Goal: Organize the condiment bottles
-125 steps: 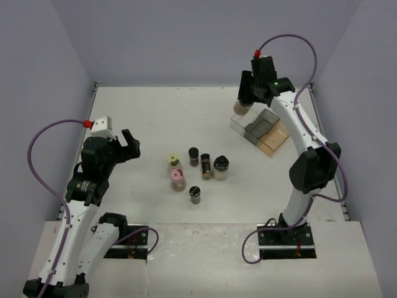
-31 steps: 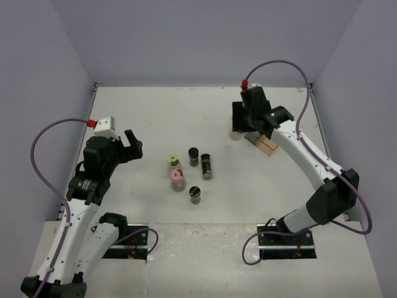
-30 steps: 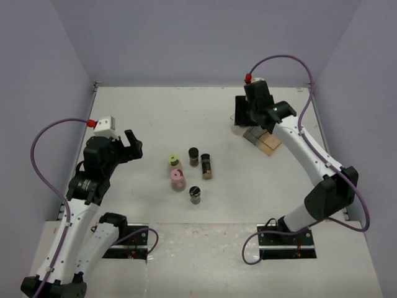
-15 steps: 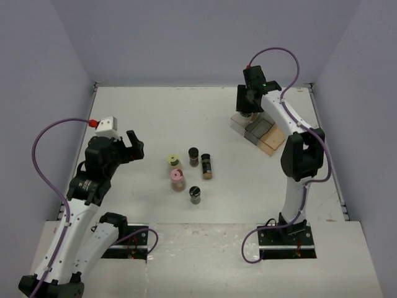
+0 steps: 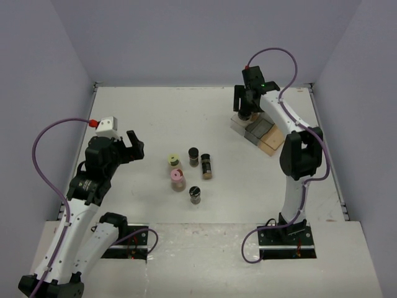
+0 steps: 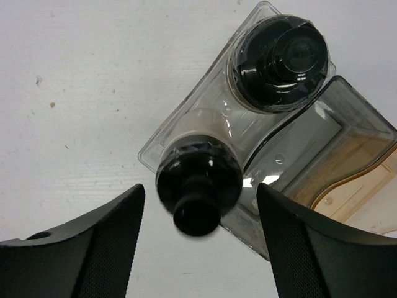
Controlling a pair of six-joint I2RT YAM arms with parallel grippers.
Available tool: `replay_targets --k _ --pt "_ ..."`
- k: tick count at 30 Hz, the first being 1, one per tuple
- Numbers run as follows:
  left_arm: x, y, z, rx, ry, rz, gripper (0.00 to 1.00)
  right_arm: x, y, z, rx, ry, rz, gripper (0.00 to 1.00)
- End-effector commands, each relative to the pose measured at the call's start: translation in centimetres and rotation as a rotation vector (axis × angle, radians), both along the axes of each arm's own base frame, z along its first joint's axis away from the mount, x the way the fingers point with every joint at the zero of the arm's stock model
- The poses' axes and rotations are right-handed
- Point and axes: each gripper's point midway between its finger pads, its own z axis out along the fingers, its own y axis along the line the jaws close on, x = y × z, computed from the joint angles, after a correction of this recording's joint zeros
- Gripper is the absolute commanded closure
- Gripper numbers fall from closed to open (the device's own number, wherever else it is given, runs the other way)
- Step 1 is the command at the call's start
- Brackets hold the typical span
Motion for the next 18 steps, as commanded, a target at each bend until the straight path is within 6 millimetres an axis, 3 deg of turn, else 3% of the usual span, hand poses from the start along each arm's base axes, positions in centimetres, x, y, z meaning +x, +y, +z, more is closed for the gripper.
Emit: replay_targets --k 1,3,7,10,11,14,18 --pt "0.3 -0.1 0.4 0.004 -0.023 -0.001 0.00 1.3 0.3 1.6 0.014 -0.068 0.003 0.23" --pt "0.3 -0.1 0.3 0.004 -0.021 -0.001 0.00 1.1 0.1 2.2 0.014 -0.077 -0.003 0.13" --pt "0.4 -0.1 0.2 0.007 -0.017 -0.001 0.00 0.2 -0.1 3.8 0.018 -0.090 -0.012 0.12" --pt "0.4 0.0 0.3 0.006 -0.019 0.002 0.00 -1.6 1.0 6.2 0.028 -0.128 0.000 0.12" --pt "0.4 0.0 0.3 0.007 -0.019 0.004 0.00 -2.6 1.3 8.5 0.040 -0.177 0.007 0.12" --pt "0.4 0.0 0.2 0.007 -0.017 0.004 0.00 -5.3 3.0 9.8 0.040 -0.225 0.034 0.12" --pt "0.5 0.0 0.2 0.009 -0.013 0.005 0.00 -11.2 5.0 10.8 0.090 -0.278 0.089 0.12"
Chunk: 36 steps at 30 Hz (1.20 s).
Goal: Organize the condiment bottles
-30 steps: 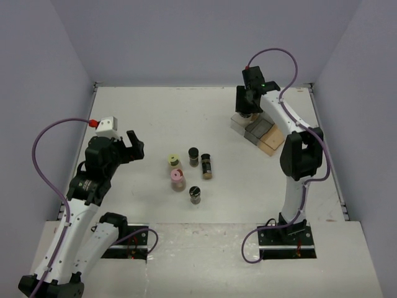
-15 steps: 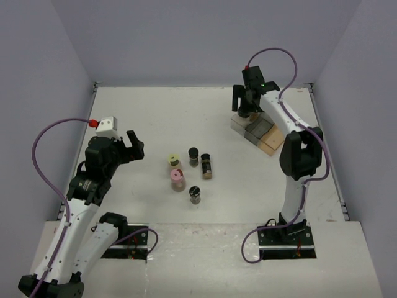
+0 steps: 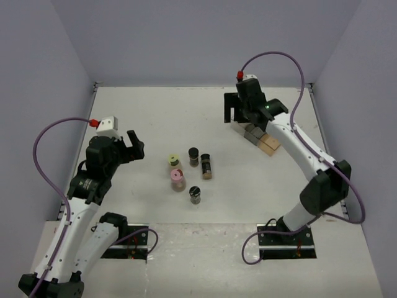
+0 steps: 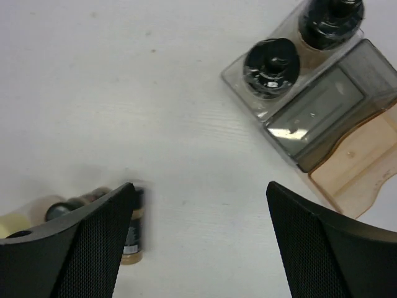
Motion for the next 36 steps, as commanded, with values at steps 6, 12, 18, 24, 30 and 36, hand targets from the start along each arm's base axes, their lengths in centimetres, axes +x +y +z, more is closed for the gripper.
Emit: replay_targets --k 6,12,18,24,30,36 --pt "1.2 -0.2 1.7 0.014 0.009 0.002 0.00 -9.6 -0.5 1.3 0.161 -0.111 0.019 0.12" --pt "3.4 -7.4 6.1 -0.017 -0.006 -0.061 0.00 -13.7 -2.8 0.0 0.208 -0.142 0.006 0.12" --pt "1.1 -22.3 3.3 0.236 0.104 -0.153 0.00 -15.1 -5.3 -0.2 0.205 -0.154 -0.072 0.11" --pt "0.3 -27.7 -4.2 0.216 0.218 -0.172 0.11 -17.1 -7.5 2.8 0.246 -0.248 -0.094 0.08" --pt "0.2 -28.0 -11.0 0.287 0.304 -0.137 0.32 -17.9 -6.4 2.3 0.281 -0.218 -0.031 0.09" --pt "0.7 -27.3 -15.5 0.309 0.373 -0.104 0.33 -17.8 -5.7 2.0 0.294 -0.205 0.000 0.09"
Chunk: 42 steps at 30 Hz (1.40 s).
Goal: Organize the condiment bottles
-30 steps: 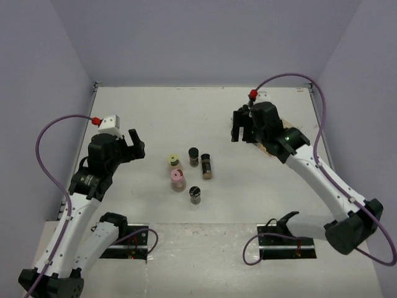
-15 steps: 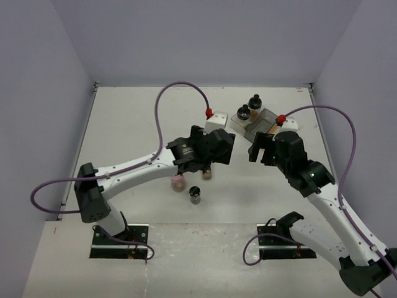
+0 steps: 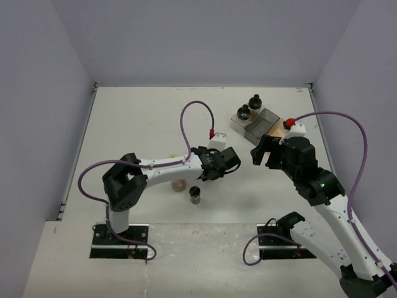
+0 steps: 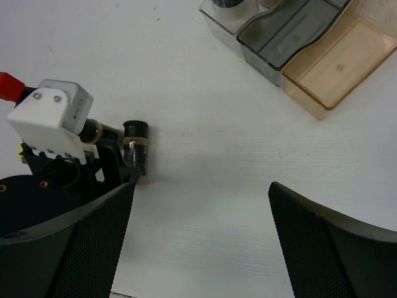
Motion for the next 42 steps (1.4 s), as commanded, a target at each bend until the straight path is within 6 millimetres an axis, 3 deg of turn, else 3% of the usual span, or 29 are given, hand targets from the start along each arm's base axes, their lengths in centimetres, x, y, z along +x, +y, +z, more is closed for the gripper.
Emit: replay_targets --k 1,8,11,13,16,17,18,19,23,24,25,27,28,29,31,35,39,40,42 --pt "1.4 0.5 -1.7 -0.044 -0.015 0.086 0.35 -0.2 0.5 -0.2 0.012 0.004 0.028 0.09" --pt "2.1 -0.6 -4.7 -0.076 0.013 0.066 0.40 0.0 1.0 -0.5 0.015 0.011 0.051 0.09" --pt "1.9 -0.6 -6.2 -0.079 0.036 0.069 0.51 0.0 0.9 -0.5 0.018 0.009 0.045 0.09" --pt "1.6 -0.6 -7.3 -0.079 0.050 0.066 0.53 0.0 0.8 -0.4 0.020 0.001 0.039 0.09" --pt "1.2 -0.5 -8.5 -0.077 0.072 0.065 0.72 -0.1 0.8 -0.3 0.026 -0.002 0.038 0.10" --pt "1.1 -0.5 -8.6 -0.080 0.075 0.066 0.82 0.0 0.8 -0.4 0.027 0.000 0.036 0.10" --pt "1.0 -0.4 -8.5 -0.087 0.079 0.067 0.99 0.0 0.9 -0.5 0.026 0.004 0.036 0.10" --pt "0.8 -0.5 -8.2 -0.094 0.078 0.064 1.00 0.0 0.9 -0.6 0.030 0.008 0.035 0.10" --pt "-0.1 -2.3 -3.6 -0.177 -0.004 -0.001 1.00 0.5 0.4 -0.7 0.041 0.018 -0.024 0.10" --pt "-0.6 -3.9 -0.1 -0.253 -0.072 -0.060 1.00 0.4 0.5 -0.4 0.055 0.013 -0.021 0.10" --pt "-1.2 -4.1 1.0 -0.270 -0.104 -0.097 1.00 0.3 0.8 -0.1 0.075 0.011 -0.006 0.10" --pt "-2.5 -5.1 4.1 -0.301 -0.198 -0.203 1.00 -0.5 2.7 1.5 0.154 -0.013 0.100 0.09" --pt "-2.9 -5.6 6.8 -0.401 -0.266 -0.235 1.00 -1.1 3.3 2.9 0.185 -0.045 0.147 0.07" --pt "-3.6 -6.4 7.9 -0.461 -0.281 -0.305 1.00 -1.5 3.9 3.8 0.212 -0.059 0.187 0.01" --pt "-4.6 -6.4 11.0 -0.593 -0.378 -0.409 1.00 -2.7 4.8 5.5 0.253 -0.092 0.265 0.01" --pt "-7.5 -5.9 14.4 -0.792 -0.483 -0.597 1.00 -4.9 5.3 7.7 0.300 -0.148 0.355 0.01" --pt "-11.4 -5.9 17.7 -0.956 -0.588 -0.839 1.00 -8.0 7.7 8.0 0.336 -0.109 0.584 0.01" --pt "-11.8 -5.7 17.4 -0.958 -0.591 -0.865 1.00 -9.2 8.5 8.0 0.355 -0.088 0.671 0.01" --pt "-12.7 -6.0 17.8 -0.969 -0.605 -0.931 1.00 -9.7 8.9 7.7 0.365 -0.068 0.709 0.01"
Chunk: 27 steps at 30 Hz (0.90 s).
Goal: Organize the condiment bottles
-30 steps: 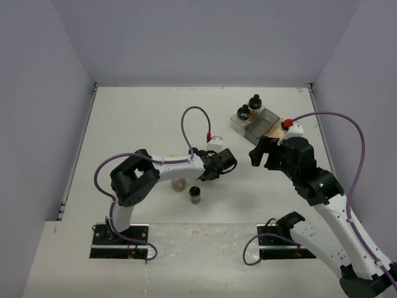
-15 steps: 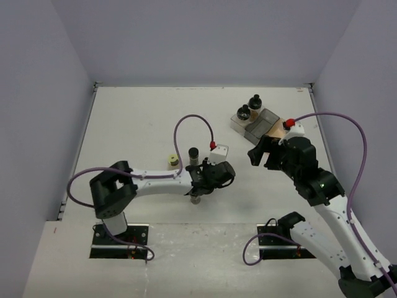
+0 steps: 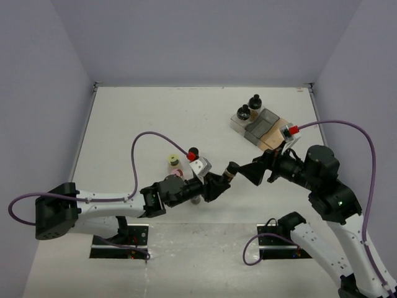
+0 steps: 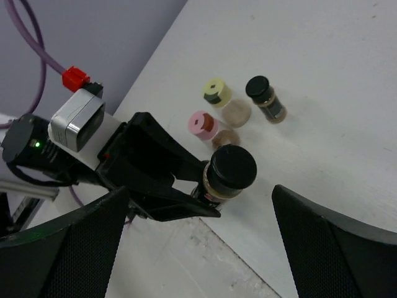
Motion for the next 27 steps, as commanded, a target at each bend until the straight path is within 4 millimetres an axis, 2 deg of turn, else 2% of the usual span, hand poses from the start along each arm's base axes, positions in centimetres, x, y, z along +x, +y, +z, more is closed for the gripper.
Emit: replay_targets --k 1,7,9,14,19,21,22,23,25,26,27 --pt "-2.6 -1.2 6.5 -0.206 -0.197 -0.178 1.00 -2.4 2.0 0.2 0.028 0.016 0.204 0.01" --pt "-4.7 -1.6 7.5 -0.250 -0.255 -0.296 1.00 -2.3 1.7 -1.8 -0.027 0.072 0.198 0.10" --pt "-5.0 -1.7 7.5 -0.247 -0.266 -0.317 1.00 -2.9 2.1 -2.2 -0.027 0.092 0.243 0.13" --pt "-4.9 -2.0 7.1 -0.225 -0.269 -0.320 1.00 -3.5 2.4 -3.0 -0.036 0.106 0.294 0.29" --pt "-4.5 -2.1 6.9 -0.208 -0.268 -0.302 1.00 -4.3 2.8 -2.7 -0.016 0.096 0.346 0.31" --pt "-4.4 -2.2 6.9 -0.200 -0.271 -0.302 1.00 -4.4 3.0 -3.3 -0.028 0.111 0.360 0.33" --pt "-4.6 -2.2 6.9 -0.198 -0.274 -0.309 1.00 -4.5 3.1 -3.5 -0.033 0.119 0.371 0.36" --pt "-4.6 -2.2 6.9 -0.193 -0.277 -0.314 1.00 -4.4 3.2 -3.7 -0.039 0.127 0.371 0.47" --pt "-4.7 -2.3 6.8 -0.184 -0.278 -0.324 1.00 -4.5 3.4 -3.9 -0.041 0.137 0.386 0.61" --pt "-4.7 -2.4 6.6 -0.178 -0.278 -0.324 1.00 -4.5 3.5 -3.9 -0.041 0.137 0.387 0.72" --pt "-4.6 -2.4 6.5 -0.173 -0.276 -0.323 1.00 -4.5 3.4 -3.8 -0.042 0.134 0.387 0.76"
